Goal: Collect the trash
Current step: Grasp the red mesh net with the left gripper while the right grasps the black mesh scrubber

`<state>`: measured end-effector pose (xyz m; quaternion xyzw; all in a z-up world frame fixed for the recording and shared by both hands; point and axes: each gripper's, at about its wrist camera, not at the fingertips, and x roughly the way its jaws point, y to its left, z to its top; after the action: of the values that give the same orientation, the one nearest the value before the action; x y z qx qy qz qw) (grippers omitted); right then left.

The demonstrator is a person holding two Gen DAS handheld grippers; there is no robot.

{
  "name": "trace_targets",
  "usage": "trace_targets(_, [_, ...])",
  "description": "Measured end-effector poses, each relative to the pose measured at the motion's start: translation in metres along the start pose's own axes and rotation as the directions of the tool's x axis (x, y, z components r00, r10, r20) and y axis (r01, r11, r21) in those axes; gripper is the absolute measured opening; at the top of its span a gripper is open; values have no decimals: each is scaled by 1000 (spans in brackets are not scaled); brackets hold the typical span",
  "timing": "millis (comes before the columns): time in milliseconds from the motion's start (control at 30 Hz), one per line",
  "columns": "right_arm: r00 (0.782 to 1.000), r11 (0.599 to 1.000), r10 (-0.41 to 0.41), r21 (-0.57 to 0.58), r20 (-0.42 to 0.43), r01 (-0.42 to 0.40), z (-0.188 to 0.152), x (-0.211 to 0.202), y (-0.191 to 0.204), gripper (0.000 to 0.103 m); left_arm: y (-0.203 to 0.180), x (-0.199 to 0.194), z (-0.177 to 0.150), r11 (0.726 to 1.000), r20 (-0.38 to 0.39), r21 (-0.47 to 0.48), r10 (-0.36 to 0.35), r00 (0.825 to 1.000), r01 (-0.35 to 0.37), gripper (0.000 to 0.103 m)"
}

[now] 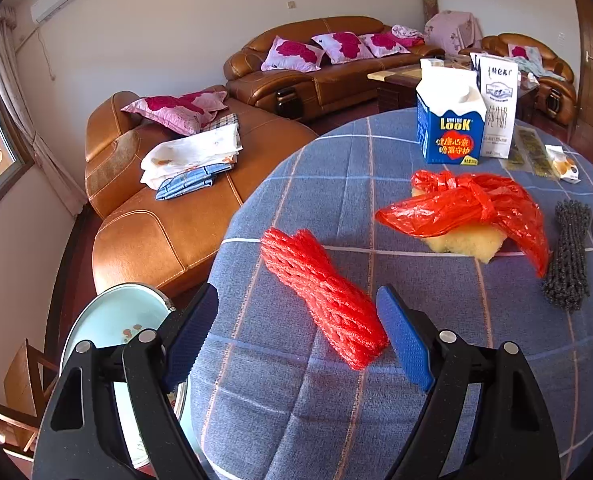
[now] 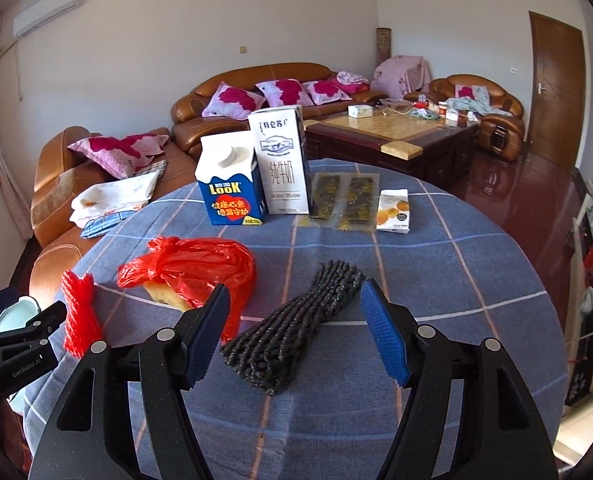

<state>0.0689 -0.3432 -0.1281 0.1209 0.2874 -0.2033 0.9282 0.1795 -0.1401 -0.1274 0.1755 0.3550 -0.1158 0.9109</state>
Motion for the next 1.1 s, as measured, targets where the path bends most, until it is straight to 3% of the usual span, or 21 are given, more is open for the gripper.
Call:
trace_targets(233, [996,1000,-3,8,-84,3,-5,23,1,67,-6,27,-9,1000,-76,12,-6,997,7,80])
trace_targets(300, [993,1000,1,8,-121,0,-6,29,3,60,-4,29,-10,1000,-79,-1,-18,997,17,80])
trace_targets(333, [991,1000,-2,3,-134,2,-6,32,4,51,-5,29,-10,1000,-81,-3,-26,996,26,78])
trace_targets(367, [988,1000,2,-4,-154,-3,-6,35,5,41,-6,29,-11,999,-84,1,-38,996,38,74])
trace_targets(433, [979,1000,9,-14,-206,-12,-8,45,7,35,-6,30,-12,998,-84,0,-59,995,59,68])
trace_targets(467, [977,1000,12,-9,-213,-14,-8,47,6,31,-7,29,-12,997,-85,0,-78,993,78,59])
trace_targets(533, [976,1000,28,0,-214,-28,-7,47,5,23,-10,27,-14,994,-80,11,-107,991,108,49])
trace_targets(600, [978,999,39,0,-207,-40,-8,45,5,17,-16,24,-16,990,-75,33,-135,988,138,30])
trace_targets(700, [980,999,47,-10,-191,-50,-8,41,8,11,-21,21,-17,987,-65,52,-147,987,151,20])
trace_targets(900, [985,997,72,20,-155,-70,-8,34,2,9,-9,11,-17,982,-38,3,-187,982,188,16])
trace_targets(1100, [993,996,88,26,-82,-86,-7,21,0,9,9,-20,-14,980,46,-35,-195,980,197,16])
